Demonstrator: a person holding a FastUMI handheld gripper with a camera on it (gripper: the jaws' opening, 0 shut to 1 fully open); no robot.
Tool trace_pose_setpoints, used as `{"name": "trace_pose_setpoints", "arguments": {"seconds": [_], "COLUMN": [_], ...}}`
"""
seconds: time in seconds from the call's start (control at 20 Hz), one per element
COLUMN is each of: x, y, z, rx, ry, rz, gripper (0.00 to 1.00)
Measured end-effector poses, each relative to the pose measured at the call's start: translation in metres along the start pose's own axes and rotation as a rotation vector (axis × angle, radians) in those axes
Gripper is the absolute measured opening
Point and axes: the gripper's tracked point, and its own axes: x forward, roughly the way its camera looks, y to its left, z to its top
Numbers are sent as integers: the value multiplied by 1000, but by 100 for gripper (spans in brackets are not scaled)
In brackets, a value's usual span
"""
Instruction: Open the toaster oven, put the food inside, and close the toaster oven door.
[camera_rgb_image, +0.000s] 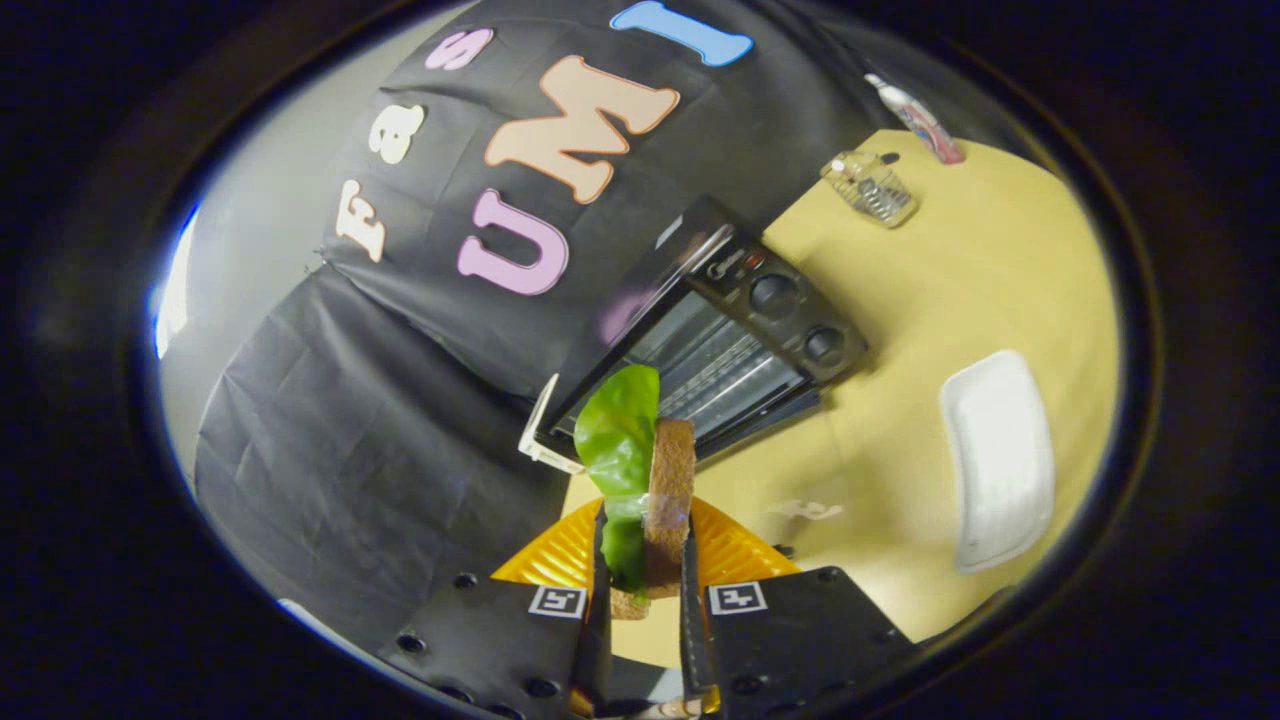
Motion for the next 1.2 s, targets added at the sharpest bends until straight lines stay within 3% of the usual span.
{"name": "trace_pose_setpoints", "arguments": {"seconds": [0.25,0.55,0.75,1.0,1.2], "x": [59,118,152,182,194], "y": [11,-23,-32,-37,-48], "z": [-5,32,42,60,67], "rx": [146,301,364,238,51], "ry": [-88,-290,-326,-358,-368], "rz": [103,34,19,-66,-174], "gripper": [31,31,31,30,34]}}
